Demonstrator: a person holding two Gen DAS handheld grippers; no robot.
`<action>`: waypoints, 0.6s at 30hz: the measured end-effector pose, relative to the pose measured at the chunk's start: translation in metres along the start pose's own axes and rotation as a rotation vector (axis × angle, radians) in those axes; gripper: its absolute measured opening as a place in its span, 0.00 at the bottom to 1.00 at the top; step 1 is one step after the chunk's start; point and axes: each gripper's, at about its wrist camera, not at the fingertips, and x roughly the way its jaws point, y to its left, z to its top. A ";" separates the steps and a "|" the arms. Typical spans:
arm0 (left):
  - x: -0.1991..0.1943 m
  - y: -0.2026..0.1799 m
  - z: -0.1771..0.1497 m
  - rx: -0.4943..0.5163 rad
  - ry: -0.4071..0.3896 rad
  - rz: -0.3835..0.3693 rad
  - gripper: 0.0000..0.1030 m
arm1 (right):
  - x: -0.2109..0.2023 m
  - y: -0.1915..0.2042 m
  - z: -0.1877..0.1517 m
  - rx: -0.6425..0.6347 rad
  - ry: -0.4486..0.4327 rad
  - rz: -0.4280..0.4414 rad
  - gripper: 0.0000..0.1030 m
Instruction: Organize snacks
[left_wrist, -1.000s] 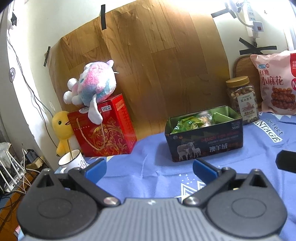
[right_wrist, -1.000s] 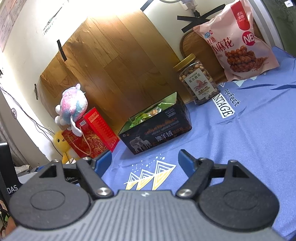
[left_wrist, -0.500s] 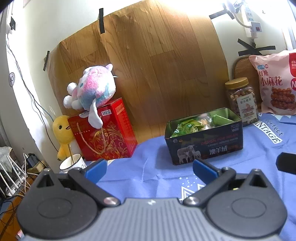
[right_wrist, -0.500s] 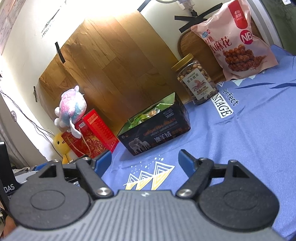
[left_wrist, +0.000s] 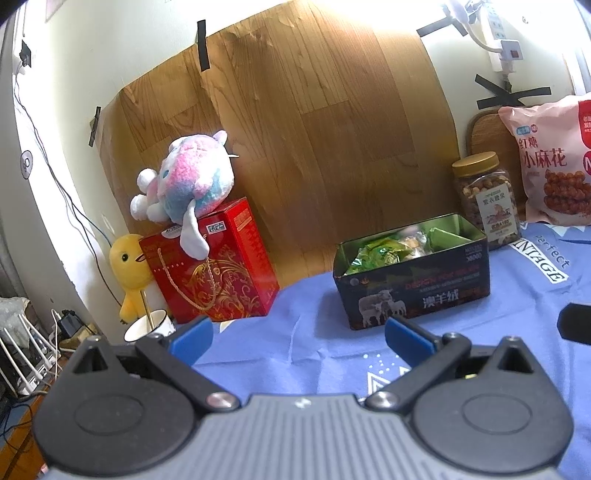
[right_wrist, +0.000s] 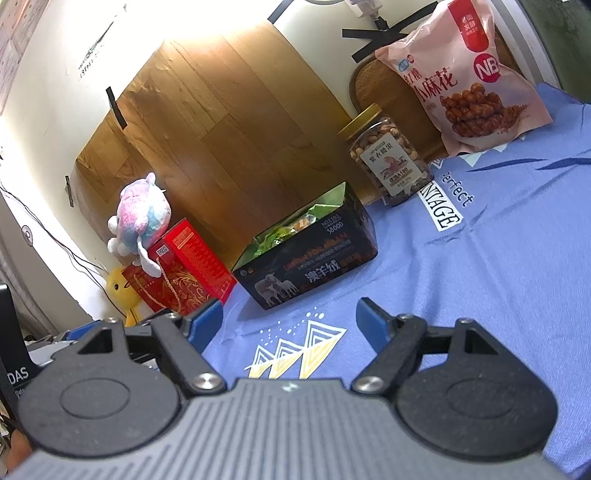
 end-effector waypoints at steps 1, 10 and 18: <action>0.000 0.000 0.000 0.000 0.001 -0.003 1.00 | 0.000 0.000 0.000 0.000 0.001 0.000 0.79; -0.001 0.000 0.002 -0.013 0.011 -0.046 1.00 | -0.001 0.002 0.001 -0.006 -0.002 -0.005 0.79; -0.003 -0.001 0.004 -0.011 0.006 -0.045 1.00 | -0.005 0.006 0.005 -0.019 -0.020 -0.008 0.79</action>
